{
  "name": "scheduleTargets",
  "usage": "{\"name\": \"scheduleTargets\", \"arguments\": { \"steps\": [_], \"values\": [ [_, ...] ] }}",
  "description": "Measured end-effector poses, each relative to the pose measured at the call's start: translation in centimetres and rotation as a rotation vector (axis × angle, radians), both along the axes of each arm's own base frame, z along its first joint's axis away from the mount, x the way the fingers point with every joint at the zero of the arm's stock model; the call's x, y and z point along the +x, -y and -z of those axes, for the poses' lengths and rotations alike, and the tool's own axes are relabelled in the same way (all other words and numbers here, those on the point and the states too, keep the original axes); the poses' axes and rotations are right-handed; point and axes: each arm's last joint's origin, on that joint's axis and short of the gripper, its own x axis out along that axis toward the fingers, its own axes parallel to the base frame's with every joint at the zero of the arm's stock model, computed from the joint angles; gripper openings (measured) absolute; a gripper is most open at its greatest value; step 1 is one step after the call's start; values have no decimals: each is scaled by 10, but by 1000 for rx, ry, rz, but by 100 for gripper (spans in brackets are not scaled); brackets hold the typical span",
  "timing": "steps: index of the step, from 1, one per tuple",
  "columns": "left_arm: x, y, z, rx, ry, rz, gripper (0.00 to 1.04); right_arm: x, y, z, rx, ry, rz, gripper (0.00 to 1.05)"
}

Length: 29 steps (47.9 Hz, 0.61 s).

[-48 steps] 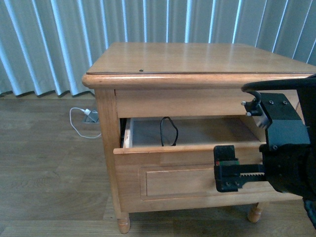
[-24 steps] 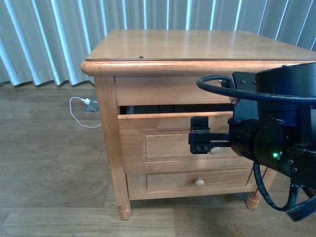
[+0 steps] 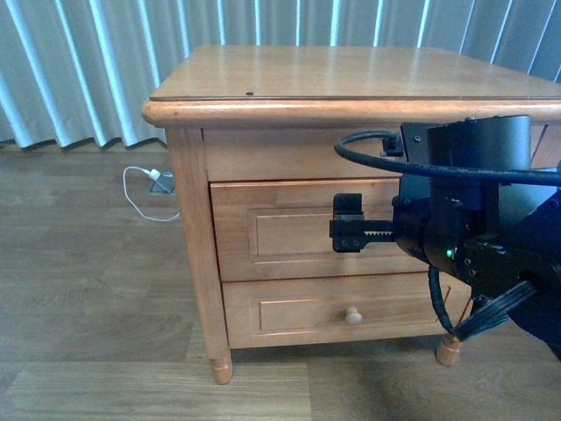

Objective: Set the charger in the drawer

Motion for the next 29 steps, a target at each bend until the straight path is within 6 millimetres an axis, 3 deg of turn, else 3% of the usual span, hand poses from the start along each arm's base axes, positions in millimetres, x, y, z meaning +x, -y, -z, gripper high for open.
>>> {"name": "scheduleTargets", "arguments": {
  "steps": [19, 29],
  "values": [
    [0, 0, 0, 0, 0, 0, 99, 5, 4, 0, 4, 11, 6, 96],
    [0, 0, 0, 0, 0, 0, 99, -4, 16, -7, -2, 23, 23, 96]
  ]
}}
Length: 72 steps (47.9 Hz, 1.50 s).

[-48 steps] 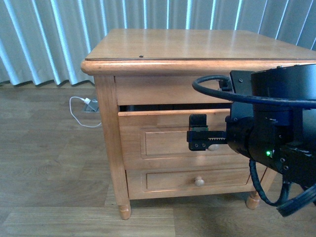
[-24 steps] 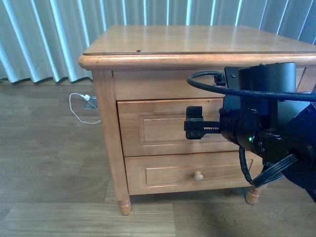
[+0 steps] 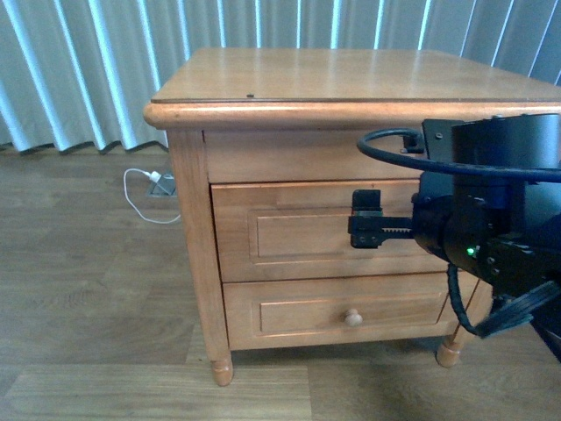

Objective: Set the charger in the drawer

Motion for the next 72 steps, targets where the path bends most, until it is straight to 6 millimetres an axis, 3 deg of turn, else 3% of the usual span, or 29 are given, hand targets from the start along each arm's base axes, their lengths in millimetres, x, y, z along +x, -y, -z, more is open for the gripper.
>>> {"name": "scheduleTargets", "arguments": {
  "steps": [12, 28, 47, 60, 66, 72],
  "values": [
    [0, 0, 0, 0, 0, 0, 99, -48, 21, -48, 33, 26, -43, 96],
    [0, 0, 0, 0, 0, 0, 99, -135, 47, -96, 94, 30, -101, 96],
    [0, 0, 0, 0, 0, 0, 99, -242, 82, -121, 135, 89, -110, 96],
    [0, 0, 0, 0, 0, 0, 99, -252, 87, -123, 118, 140, -73, 95],
    [0, 0, 0, 0, 0, 0, 99, -256, 91, -116, 21, 328, 77, 76],
    [0, 0, 0, 0, 0, 0, 99, -262, 96, -106, -14, 353, 90, 55]
  ]
}}
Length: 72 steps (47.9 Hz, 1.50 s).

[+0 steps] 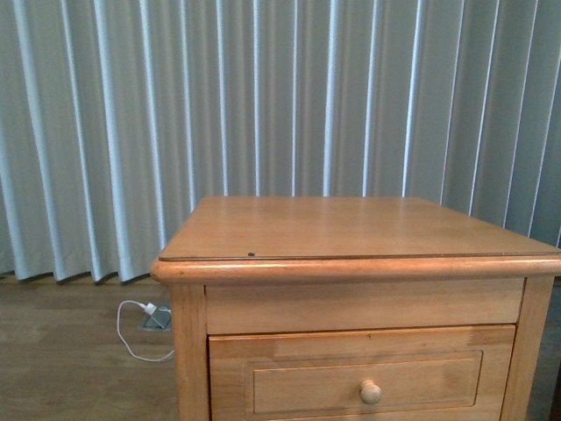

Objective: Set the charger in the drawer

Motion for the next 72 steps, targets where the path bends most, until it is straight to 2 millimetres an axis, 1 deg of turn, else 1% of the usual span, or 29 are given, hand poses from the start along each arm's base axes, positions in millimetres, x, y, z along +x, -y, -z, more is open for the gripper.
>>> {"name": "scheduleTargets", "arguments": {
  "steps": [5, 8, 11, 15, 35, 40, 49, 53, 57, 72],
  "values": [
    [0, 0, 0, 0, 0, 0, 99, -4, 3, 7, -10, -1, -5, 37],
    [0, 0, 0, 0, 0, 0, 99, -6, 8, 11, -14, -6, -31, 26],
    [0, 0, 0, 0, 0, 0, 99, -8, 13, 14, -15, -4, -8, 16],
    [0, 0, 0, 0, 0, 0, 99, -10, 14, 17, -16, 0, 6, 2],
    [0, 0, 0, 0, 0, 0, 99, -20, 15, 28, -19, 1, 2, 1],
    [0, 0, 0, 0, 0, 0, 99, -21, 15, 36, -19, 6, 3, 1],
    [0, 0, 0, 0, 0, 0, 99, -24, 15, 36, -19, 11, 3, 1],
    [0, 0, 0, 0, 0, 0, 99, -31, 15, 40, -20, -23, 2, 1],
    [0, 0, 0, 0, 0, 0, 99, -34, 15, 38, -19, 5, 2, 1],
    [0, 0, 0, 0, 0, 0, 99, -35, 15, 38, -19, 5, 2, 1]
  ]
}}
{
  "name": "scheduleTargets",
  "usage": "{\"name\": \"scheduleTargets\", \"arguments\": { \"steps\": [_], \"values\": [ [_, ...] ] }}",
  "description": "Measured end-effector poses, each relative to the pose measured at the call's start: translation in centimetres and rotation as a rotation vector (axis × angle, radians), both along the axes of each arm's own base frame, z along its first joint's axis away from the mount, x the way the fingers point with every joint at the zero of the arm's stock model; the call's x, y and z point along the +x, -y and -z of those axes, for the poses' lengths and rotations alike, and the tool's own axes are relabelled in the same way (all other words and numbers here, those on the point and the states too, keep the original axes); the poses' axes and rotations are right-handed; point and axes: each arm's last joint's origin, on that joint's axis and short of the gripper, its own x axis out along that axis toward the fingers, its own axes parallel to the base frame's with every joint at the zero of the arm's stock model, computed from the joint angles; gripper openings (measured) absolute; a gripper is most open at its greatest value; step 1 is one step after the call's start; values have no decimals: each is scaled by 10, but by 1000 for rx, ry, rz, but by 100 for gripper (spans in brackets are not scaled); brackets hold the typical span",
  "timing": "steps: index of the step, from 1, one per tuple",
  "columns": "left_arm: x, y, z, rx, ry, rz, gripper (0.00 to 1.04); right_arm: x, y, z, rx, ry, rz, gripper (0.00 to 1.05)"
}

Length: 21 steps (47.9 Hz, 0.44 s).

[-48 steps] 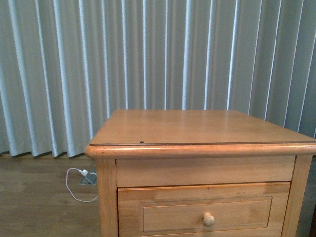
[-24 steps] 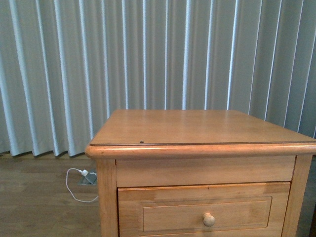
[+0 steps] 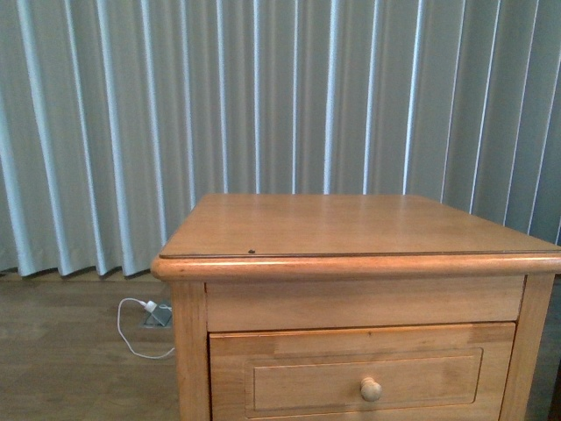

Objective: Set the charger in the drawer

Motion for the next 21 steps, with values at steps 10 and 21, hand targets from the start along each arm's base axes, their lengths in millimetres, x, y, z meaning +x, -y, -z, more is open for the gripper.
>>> {"name": "scheduleTargets", "arguments": {
  "steps": [10, 21],
  "values": [
    [0, 0, 0, 0, 0, 0, 99, 0, 0, 0, -1, 0, 0, 24],
    [0, 0, 0, 0, 0, 0, 99, 0, 0, 0, -2, 0, 0, 64]
  ]
}}
